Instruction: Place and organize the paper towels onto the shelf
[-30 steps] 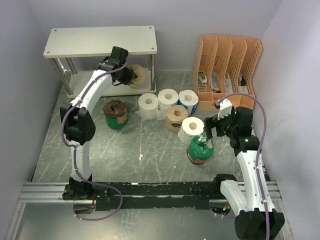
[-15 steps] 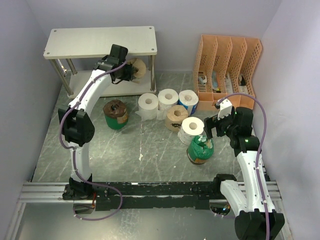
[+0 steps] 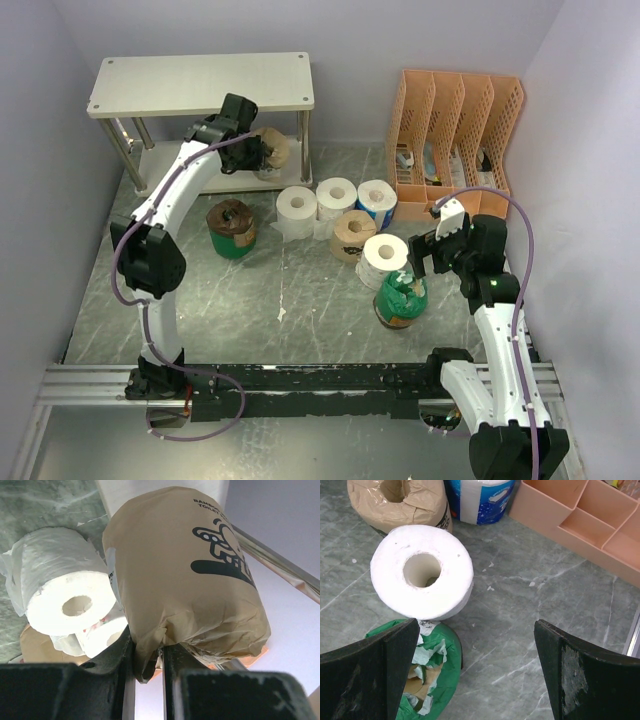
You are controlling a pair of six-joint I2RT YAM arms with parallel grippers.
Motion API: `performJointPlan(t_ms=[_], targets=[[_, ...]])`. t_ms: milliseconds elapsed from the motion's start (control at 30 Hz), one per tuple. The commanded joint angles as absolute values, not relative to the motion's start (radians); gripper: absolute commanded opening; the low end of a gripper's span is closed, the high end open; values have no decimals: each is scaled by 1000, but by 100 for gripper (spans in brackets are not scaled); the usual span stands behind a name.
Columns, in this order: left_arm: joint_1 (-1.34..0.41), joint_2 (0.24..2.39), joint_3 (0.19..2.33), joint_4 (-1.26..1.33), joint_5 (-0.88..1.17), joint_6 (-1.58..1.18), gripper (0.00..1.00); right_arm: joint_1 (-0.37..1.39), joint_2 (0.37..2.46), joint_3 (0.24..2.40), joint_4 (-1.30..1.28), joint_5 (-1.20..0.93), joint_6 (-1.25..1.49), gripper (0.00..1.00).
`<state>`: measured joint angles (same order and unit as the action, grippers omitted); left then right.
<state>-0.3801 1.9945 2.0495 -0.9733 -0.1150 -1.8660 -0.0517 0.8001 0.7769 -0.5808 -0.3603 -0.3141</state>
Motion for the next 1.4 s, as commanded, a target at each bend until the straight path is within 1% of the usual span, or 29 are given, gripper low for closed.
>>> performJointPlan(t_ms=[0, 267, 333, 400, 433, 500, 533, 600, 733, 767, 833, 867, 1000, 1067, 1200, 1367], targets=[[-391, 1996, 2005, -925, -179, -1999, 7, -60, 781, 773, -569, -371, -323, 100], [-397, 2030, 1983, -765, -273, -1980, 8, -60, 775, 772, -570, -372, -325, 100], [-400, 2038, 1979, -741, -283, -1973, 10, -60, 776, 772, -570, -373, -326, 100], [-404, 2037, 1968, -717, -294, -1969, 13, -60, 778, 772, -570, -373, -327, 100], [-406, 2037, 1965, -706, -295, -1968, 17, -60, 780, 772, -570, -373, -326, 100], [-407, 2047, 1973, -693, -285, -1964, 31, -60, 782, 772, -569, -373, -326, 100], [-408, 2057, 1988, -699, -277, -1961, 34, -60, 784, 773, -570, -373, -327, 100], [-407, 2083, 2022, -712, -262, -1950, 38, -60, 787, 773, -569, -373, -326, 100], [-412, 2105, 2055, -729, -243, -1959, 39, -60, 788, 772, -570, -372, -325, 100], [-414, 2105, 2051, -724, -243, -1962, 46, -61, 788, 772, -569, -371, -324, 100], [-417, 2106, 2051, -718, -253, -1964, 71, -61, 789, 773, -569, -370, -325, 100], [-417, 2112, 2060, -723, -257, -1960, 73, -60, 788, 773, -570, -371, -325, 100], [-417, 2138, 2132, -770, -263, -1933, 75, -60, 787, 773, -572, -375, -327, 100], [-420, 2132, 2134, -763, -261, -1927, 75, -60, 787, 773, -572, -378, -328, 100], [-432, 2080, 2117, -734, -304, -1890, 75, -60, 787, 774, -574, -379, -327, 100], [-464, 1995, 2101, -805, -335, -1834, 75, -60, 778, 775, -574, -379, -328, 100]])
